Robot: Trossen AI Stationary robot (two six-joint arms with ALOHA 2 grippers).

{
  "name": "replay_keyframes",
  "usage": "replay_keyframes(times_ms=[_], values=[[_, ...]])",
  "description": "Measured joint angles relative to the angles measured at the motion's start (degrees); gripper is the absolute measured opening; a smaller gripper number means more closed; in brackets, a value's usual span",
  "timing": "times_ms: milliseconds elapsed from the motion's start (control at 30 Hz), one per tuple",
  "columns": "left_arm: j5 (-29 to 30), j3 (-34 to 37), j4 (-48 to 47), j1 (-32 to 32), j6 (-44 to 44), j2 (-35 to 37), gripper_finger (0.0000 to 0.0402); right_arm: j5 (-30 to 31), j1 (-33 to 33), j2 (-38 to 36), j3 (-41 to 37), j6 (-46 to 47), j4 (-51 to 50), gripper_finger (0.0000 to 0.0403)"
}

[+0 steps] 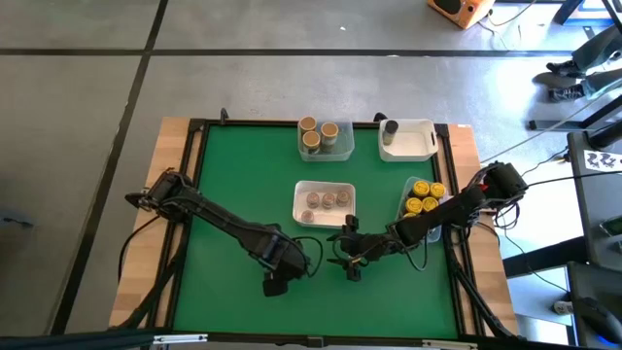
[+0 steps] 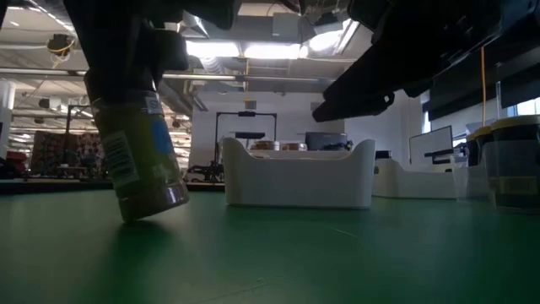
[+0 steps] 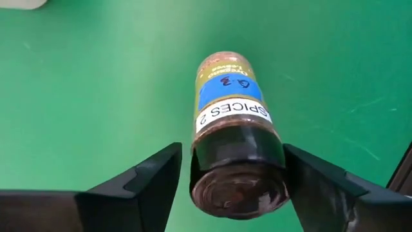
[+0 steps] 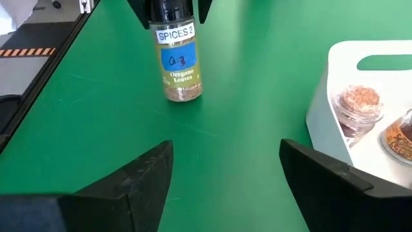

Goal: Sort spices by type
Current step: Put the black seasoning bottle into the top white bin

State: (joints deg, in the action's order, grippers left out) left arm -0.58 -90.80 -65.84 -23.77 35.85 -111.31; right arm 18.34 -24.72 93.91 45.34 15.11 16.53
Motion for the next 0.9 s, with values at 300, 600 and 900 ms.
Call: replay_keyframes(times_ms=[300, 600, 900], values=[[0.0, -1.8, 0.3, 0.1, -0.2, 0.2, 0.0255, 0.0, 0.0, 0.0, 0.0, 0.0, 0.5, 0.0285], [6.0, -5.0, -4.6, -4.5, 0.6, 1.9, 0.0253, 0.2, 0.0, 0.0, 0.0, 1.1, 5.0, 0.0285], [24.5, 5.1, -0.6, -18.6, 7.9, 3.1, 0.0228, -0.2, 0.0, 0.0, 0.0, -2.3, 13.4, 0.0285]])
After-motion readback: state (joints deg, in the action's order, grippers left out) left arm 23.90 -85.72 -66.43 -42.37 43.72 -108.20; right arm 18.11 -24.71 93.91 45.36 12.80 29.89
